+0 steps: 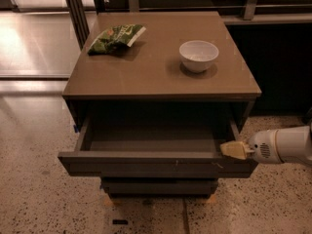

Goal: Open top drawer

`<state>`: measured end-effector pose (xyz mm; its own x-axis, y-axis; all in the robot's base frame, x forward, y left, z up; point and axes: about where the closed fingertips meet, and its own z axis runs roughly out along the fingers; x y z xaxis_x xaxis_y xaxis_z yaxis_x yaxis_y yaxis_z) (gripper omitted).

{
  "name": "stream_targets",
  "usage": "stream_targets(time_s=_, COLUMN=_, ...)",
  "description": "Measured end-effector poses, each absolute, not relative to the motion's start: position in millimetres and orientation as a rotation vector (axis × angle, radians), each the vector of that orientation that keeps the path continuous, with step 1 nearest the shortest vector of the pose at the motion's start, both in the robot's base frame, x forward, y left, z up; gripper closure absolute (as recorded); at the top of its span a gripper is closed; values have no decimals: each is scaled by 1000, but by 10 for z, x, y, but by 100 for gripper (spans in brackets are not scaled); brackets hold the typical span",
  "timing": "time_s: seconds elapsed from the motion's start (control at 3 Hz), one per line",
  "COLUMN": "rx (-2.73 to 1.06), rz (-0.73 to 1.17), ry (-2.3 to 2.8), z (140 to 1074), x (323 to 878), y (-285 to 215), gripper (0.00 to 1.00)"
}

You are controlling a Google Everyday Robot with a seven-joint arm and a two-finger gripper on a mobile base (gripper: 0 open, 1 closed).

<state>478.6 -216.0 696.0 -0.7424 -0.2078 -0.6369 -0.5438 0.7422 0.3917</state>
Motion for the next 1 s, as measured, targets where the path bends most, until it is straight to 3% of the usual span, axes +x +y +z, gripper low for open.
stream_targets(time_s=0.33, rx=-577, rz=701, ry=2362, z=7126, x=5190, y=-2184, gripper=100)
stream_targets(time_s=1.0, rx=-563, rz=751, ry=2423, z=6883, x=5118, y=-2166, gripper=100)
